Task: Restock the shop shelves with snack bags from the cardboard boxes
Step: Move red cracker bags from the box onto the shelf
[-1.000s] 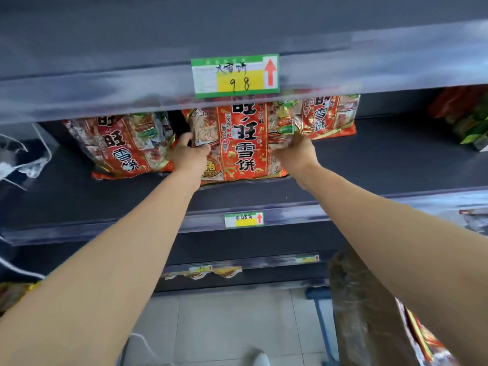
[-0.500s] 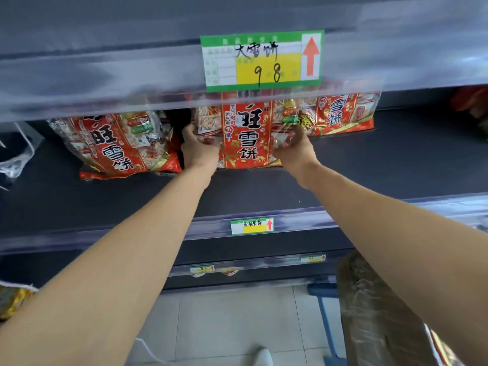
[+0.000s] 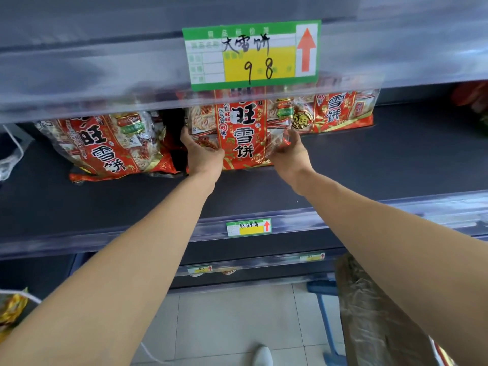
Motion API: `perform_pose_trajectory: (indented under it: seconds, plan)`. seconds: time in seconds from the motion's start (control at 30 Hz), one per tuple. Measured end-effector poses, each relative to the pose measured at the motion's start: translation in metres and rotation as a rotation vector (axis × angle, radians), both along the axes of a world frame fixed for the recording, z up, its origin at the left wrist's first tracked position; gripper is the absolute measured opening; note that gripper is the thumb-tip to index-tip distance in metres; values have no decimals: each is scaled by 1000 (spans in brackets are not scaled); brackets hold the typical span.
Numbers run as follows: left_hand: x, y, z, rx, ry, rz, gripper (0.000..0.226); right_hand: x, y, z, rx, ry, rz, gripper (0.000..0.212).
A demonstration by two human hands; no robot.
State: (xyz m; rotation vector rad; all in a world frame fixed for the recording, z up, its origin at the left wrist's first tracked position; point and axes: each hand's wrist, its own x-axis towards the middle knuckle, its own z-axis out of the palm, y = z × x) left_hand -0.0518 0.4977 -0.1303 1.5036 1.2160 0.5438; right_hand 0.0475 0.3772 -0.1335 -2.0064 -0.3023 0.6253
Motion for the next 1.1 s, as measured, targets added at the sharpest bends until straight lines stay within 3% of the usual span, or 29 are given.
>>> perform_pose_trajectory:
  seconds: [0.33, 0.5, 0.7, 0.9, 1.03, 1.1]
  plan:
    - [-7, -56, 25, 84, -52, 30, 77, 6, -51, 11, 12, -75, 32, 64]
    - [7, -136, 31, 65, -5, -237, 42, 7, -122, 22, -23, -186, 100, 48]
    - [34, -283, 35, -3, 65, -662, 27, 21, -268, 26, -136, -276, -36, 34]
    - [57, -414, 3, -95, 260, -983, 7, 32, -424, -4, -329, -156, -194, 26]
    - [63, -455, -33, -244, 456, -920, 11, 30, -484, -29, -528, -47, -64, 26]
    - [63, -466, -51, -282, 515, -891, 37, 30, -504, -43, -547, 53, -47, 27]
